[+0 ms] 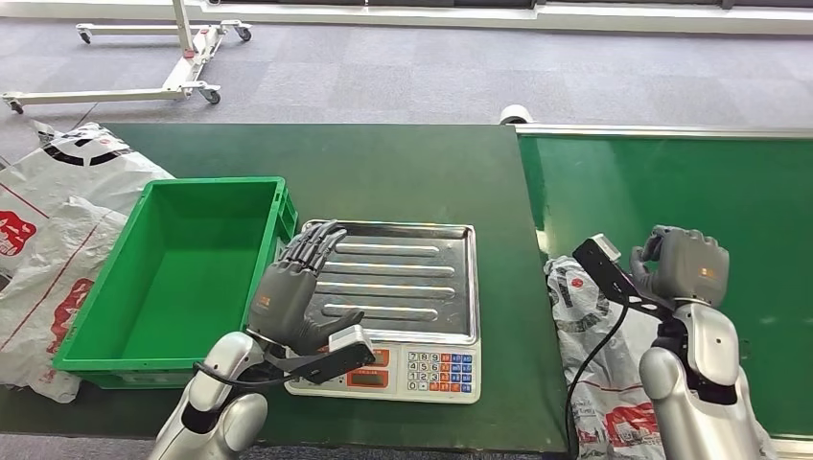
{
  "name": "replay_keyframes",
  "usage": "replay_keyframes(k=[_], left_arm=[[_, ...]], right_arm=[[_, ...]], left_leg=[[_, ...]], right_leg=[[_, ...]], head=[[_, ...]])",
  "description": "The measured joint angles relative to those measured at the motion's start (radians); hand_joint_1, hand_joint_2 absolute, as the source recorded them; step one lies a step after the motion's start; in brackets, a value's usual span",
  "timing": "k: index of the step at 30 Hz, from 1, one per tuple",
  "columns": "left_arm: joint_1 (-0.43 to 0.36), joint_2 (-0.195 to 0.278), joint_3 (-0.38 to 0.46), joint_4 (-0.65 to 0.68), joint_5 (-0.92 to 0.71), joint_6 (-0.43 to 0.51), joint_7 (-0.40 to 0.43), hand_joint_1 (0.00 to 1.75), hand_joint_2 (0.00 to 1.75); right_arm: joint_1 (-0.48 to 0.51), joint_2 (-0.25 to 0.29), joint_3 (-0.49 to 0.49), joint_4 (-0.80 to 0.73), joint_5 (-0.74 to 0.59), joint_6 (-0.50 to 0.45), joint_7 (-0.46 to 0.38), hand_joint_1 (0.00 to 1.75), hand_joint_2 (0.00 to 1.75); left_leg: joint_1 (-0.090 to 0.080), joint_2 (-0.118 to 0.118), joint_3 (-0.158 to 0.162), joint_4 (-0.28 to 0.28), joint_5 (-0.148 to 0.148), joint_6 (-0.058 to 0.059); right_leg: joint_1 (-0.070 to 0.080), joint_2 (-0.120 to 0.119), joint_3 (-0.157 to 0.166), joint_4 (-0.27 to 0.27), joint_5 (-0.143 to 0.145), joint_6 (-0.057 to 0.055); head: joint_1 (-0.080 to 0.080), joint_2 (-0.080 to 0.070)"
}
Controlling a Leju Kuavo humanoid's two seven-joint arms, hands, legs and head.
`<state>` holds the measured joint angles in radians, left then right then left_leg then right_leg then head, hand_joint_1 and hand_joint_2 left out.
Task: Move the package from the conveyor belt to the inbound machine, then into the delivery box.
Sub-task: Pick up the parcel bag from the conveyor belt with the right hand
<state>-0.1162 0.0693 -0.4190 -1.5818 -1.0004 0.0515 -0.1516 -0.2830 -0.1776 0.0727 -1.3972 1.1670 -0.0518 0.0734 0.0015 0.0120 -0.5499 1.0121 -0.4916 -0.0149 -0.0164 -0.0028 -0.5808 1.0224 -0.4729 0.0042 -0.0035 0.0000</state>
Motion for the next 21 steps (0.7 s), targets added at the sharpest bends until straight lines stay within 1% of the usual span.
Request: replay_keyframes(k=[1,2,6,9,12,15,18,21], left_arm=[[-0.004,0.000,-0.001,0.003,0.004,0.000,-0.002,0.00,0.00],[-0.008,0.000,-0.002,0.005,0.008,0.000,-0.004,0.00,0.00],[-0.026,-0.003,-0.010,0.015,0.020,0.000,0.002,0.00,0.00],[-0.033,-0.005,-0.014,0.020,0.027,0.000,0.013,0.00,0.00],[-0.034,-0.004,-0.014,0.022,0.029,-0.001,0.017,0.00,0.00],[-0.033,-0.004,-0.014,0.022,0.037,-0.001,0.017,0.00,0.00],[-0.029,-0.003,-0.014,0.021,0.042,-0.002,0.017,0.00,0.00],[-0.027,-0.001,-0.014,0.021,0.044,-0.004,0.018,0.00,0.00]], right_arm=[[-0.024,-0.004,0.018,0.006,-0.004,0.013,0.006,0.16,1.75],[-0.048,-0.008,0.038,0.016,-0.009,0.031,0.017,0.01,1.75],[-0.135,-0.014,0.116,0.087,-0.026,0.106,0.078,0.00,0.00],[-0.170,-0.025,0.167,0.150,-0.043,0.142,0.114,0.00,0.00],[-0.170,-0.052,0.212,0.192,-0.061,0.161,0.139,0.00,0.00],[-0.137,-0.112,0.236,0.202,-0.084,0.190,0.178,0.00,0.00],[-0.088,-0.183,0.240,0.200,-0.106,0.203,0.190,0.00,0.00],[-0.045,-0.229,0.241,0.191,-0.126,0.218,0.201,0.00,0.00]], left_leg=[[0.000,0.000,0.000,0.000,0.000,0.000],[0.000,0.000,0.000,0.000,0.000,0.000],[0.000,-0.001,-0.001,0.000,0.001,-0.001],[0.000,-0.002,-0.001,0.000,0.001,0.000],[0.000,-0.003,-0.002,0.000,0.001,0.000],[0.000,-0.008,-0.003,0.001,0.001,0.000],[0.000,-0.011,-0.006,0.001,0.001,0.000],[0.000,-0.009,-0.006,0.001,0.000,0.001]], right_leg=[[0.000,0.000,0.000,0.000,0.000,0.000],[0.000,0.000,0.000,0.000,0.000,0.000],[0.000,0.000,-0.001,0.000,0.001,0.000],[0.000,-0.002,-0.001,0.000,0.001,0.000],[0.000,-0.003,-0.001,0.000,0.000,0.000],[0.000,-0.008,-0.001,-0.001,0.000,0.000],[0.000,-0.011,-0.001,-0.002,0.000,0.000],[0.000,-0.010,-0.002,-0.002,0.000,0.001]], head=[[0.000,0.000],[0.000,0.000],[0.000,0.000],[0.000,0.000],[0.000,0.000],[0.000,0.000],[0.000,0.000],[0.000,0.000]])
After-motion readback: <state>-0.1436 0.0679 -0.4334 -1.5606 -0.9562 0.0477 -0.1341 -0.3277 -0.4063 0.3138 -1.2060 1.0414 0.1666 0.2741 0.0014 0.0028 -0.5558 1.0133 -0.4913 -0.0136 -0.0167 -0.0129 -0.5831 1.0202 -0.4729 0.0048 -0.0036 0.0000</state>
